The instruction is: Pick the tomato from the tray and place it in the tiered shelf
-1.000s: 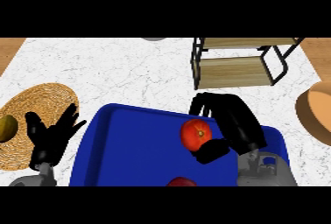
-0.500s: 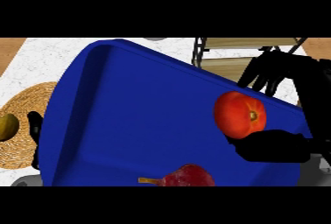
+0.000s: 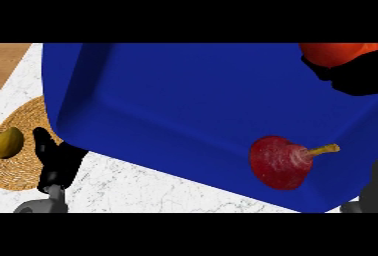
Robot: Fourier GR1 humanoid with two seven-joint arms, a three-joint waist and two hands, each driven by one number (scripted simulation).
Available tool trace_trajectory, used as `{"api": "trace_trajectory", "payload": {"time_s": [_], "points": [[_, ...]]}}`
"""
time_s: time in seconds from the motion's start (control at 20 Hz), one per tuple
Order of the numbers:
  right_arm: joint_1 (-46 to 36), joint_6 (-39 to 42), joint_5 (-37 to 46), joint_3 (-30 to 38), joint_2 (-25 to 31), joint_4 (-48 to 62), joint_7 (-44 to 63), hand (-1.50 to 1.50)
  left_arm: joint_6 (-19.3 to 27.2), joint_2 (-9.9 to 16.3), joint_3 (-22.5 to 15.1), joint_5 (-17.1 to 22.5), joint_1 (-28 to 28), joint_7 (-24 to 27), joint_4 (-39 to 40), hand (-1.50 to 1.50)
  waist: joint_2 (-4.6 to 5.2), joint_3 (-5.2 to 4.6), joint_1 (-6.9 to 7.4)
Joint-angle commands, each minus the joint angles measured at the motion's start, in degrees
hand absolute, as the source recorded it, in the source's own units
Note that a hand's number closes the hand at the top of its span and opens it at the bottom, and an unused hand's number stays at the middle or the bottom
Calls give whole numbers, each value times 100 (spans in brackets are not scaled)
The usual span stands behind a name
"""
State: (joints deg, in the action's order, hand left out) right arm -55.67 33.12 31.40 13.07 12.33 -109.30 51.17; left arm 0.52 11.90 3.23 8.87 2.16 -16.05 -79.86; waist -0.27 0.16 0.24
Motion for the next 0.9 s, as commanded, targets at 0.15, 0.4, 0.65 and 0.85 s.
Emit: {"api": "trace_trajectory", "payload": {"time_s": [0.15,0.4,0.65,0.85], "points": [[-1079,-220,-33,624,863,1749,-381,150,-192,214,171,90,-14,-195,79,0,38,-20,46],[-1391,-484,63,499,1138,2959,-1076,150,15,-153,-136,-171,-101,-106,64,0,43,-20,63],[-1114,-400,128,438,1612,3848,-2085,150,158,-258,-95,-209,108,-151,167,0,54,-17,49],[-1119,-721,320,244,1679,4332,-2662,150,-171,10,100,-85,-93,-9,199,0,45,-17,65]]}}
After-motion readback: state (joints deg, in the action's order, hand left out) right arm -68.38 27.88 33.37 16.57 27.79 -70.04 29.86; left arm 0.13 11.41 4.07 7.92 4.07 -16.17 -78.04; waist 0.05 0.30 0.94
